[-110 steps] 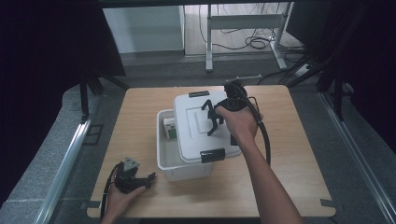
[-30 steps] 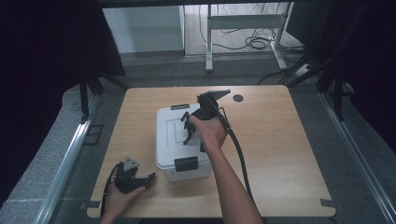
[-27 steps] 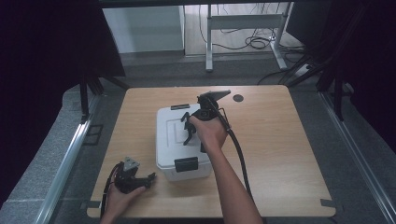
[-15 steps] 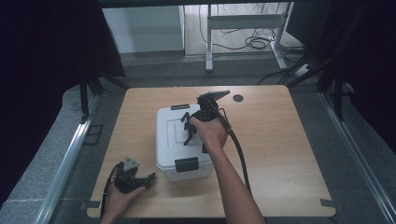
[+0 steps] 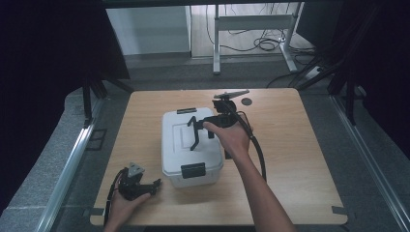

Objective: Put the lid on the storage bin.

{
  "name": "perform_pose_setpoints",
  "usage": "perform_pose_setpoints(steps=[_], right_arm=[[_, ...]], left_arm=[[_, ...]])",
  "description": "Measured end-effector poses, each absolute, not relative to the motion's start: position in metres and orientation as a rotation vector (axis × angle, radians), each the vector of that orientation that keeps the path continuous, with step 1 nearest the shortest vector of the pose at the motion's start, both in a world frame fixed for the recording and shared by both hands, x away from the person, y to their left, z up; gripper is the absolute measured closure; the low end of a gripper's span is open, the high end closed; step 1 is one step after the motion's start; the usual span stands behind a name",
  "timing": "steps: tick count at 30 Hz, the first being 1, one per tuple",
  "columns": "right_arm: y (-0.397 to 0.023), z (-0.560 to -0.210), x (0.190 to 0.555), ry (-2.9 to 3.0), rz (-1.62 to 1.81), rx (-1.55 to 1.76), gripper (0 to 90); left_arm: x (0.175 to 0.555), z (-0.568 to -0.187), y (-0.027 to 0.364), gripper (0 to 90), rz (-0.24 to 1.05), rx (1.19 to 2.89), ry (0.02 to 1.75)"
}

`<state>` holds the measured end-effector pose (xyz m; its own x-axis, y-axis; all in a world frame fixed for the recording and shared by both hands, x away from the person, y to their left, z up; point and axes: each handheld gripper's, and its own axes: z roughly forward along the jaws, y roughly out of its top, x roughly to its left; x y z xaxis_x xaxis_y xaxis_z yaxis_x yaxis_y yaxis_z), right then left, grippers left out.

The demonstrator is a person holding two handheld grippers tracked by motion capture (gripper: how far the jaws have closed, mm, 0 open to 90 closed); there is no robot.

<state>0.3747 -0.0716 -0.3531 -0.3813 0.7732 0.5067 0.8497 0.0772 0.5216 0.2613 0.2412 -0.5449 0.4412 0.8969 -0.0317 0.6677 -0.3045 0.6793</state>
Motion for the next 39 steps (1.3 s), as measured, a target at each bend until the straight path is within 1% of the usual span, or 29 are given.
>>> perform_pose_setpoints(steps=[12,16,17,18,21,22,25,26,30,31,32,39], right_arm=[[-0.131,-0.36,0.345,-2.25,-1.351,-1.646,42.0],[-0.156,-0.367,0.332,-2.235,-1.396,-1.637,42.0],[-0.156,-0.367,0.332,-2.235,-1.396,-1.637,42.0],[-0.167,-0.371,0.325,-2.233,-1.406,-1.641,41.8],[-0.184,-0.379,0.315,-2.236,-1.414,-1.647,40.8],[-0.184,-0.379,0.315,-2.236,-1.414,-1.647,40.8],[-0.203,-0.39,0.305,-2.218,-1.43,-1.656,39.8],[-0.211,-0.399,0.299,-2.209,-1.421,-1.665,39.7],[-0.23,-0.422,0.286,-2.176,-1.392,-1.697,39.7],[-0.23,-0.422,0.286,-2.176,-1.392,-1.697,39.7],[-0.238,-0.435,0.28,-2.16,-1.372,-1.716,39.6],[-0.255,-0.457,0.271,-2.094,-1.357,-1.779,39.7]], left_arm=[[0.261,-0.545,0.241,11.9,0.475,2.072,1.308],[0.261,-0.545,0.241,11.9,0.475,2.072,1.308],[0.261,-0.545,0.241,11.9,0.475,2.072,1.308],[0.261,-0.545,0.241,11.9,0.475,2.072,1.308],[0.261,-0.545,0.241,11.9,0.475,2.071,1.308],[0.261,-0.545,0.241,11.9,0.475,2.071,1.308],[0.261,-0.545,0.241,12.0,0.478,2.068,1.307],[0.261,-0.545,0.241,12.0,0.477,2.069,1.307],[0.261,-0.545,0.241,12.0,0.476,2.066,1.309],[0.261,-0.545,0.241,12.0,0.476,2.066,1.309],[0.261,-0.545,0.241,12.0,0.476,2.066,1.31],[0.261,-0.545,0.241,12.0,0.477,2.064,1.313]])
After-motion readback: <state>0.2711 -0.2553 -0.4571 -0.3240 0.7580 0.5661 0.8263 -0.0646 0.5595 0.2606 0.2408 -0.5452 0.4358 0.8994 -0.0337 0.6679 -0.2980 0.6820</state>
